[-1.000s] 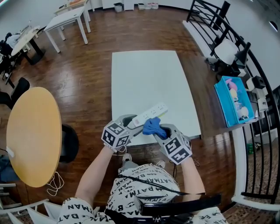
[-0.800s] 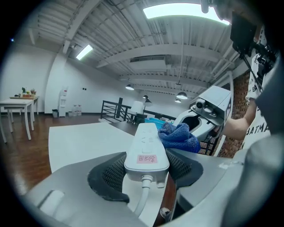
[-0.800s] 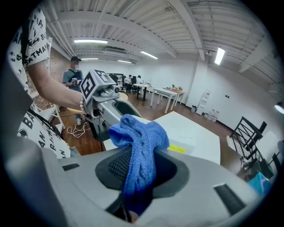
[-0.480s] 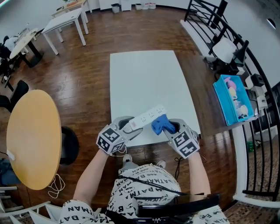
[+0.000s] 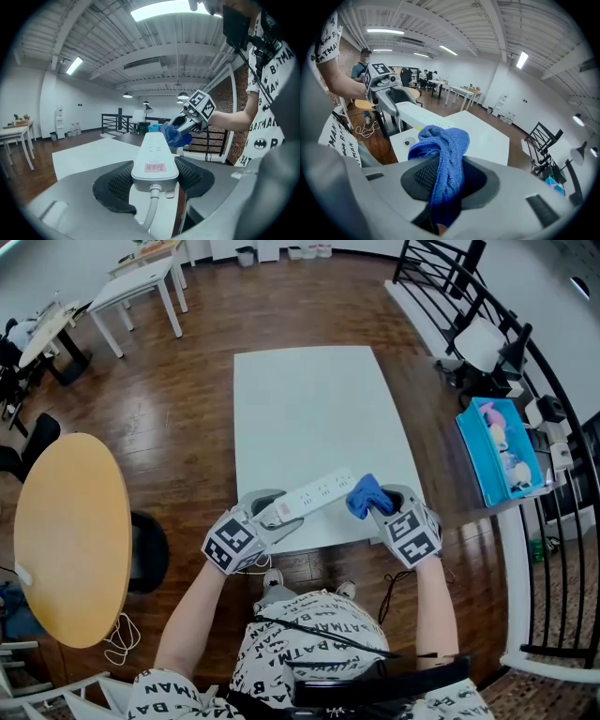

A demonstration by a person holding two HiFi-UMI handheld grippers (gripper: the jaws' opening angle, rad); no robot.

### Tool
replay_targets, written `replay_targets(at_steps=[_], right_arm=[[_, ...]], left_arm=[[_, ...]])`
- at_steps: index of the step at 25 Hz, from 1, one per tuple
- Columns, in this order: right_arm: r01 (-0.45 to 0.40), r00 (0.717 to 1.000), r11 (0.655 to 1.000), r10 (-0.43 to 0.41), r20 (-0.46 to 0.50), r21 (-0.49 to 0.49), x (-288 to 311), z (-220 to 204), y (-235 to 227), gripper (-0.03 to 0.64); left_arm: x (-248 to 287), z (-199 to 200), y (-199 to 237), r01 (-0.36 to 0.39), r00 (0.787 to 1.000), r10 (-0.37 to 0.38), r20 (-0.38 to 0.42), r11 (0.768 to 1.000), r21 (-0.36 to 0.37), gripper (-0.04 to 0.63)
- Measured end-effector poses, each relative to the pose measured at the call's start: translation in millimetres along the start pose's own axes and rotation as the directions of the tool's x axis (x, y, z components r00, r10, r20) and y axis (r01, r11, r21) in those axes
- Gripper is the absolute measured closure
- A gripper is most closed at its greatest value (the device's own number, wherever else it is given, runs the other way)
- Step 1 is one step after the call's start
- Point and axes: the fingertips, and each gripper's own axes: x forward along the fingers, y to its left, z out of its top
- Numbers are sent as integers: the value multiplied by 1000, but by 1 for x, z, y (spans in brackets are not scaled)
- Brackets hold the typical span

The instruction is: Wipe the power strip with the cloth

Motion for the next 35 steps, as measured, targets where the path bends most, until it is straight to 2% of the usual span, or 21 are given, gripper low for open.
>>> replay_targets(at_steps=[3,8,13,18,23,27,31,35], right_arm=[[42,999,999,-42,-29,-1,0,-8,-15,497],[124,991,992,-124,-43,8,-2,-14,-42,497],[105,994,994,-106,-34,-29,2,-4,-36,495],[49,998,997,-51,-36,-68,5,0,-14,495],[32,998,995,-36,-48,-93,6,-4,-6,495],[30,999,995,-34,-40,-91,1,-1,-3,495],[40,998,994,-44,-35,-98,-2,4,2,495],[12,1000,996,-13,-8,-93,1,13,20,495]], left_arm=[[-1,0,-4,16,1000,-16,3,1000,25,316],[1,2,-24,60,998,-57,-23,992,110,317],[7,3,-37,84,996,-78,-42,983,164,318],[8,6,-27,33,999,-25,-45,983,178,318],[7,4,-16,-19,998,29,-49,981,195,318],[5,10,-4,-61,998,65,-20,987,149,316],[6,11,5,-107,994,111,-23,984,143,316],[8,15,15,-147,989,149,-20,984,101,316]])
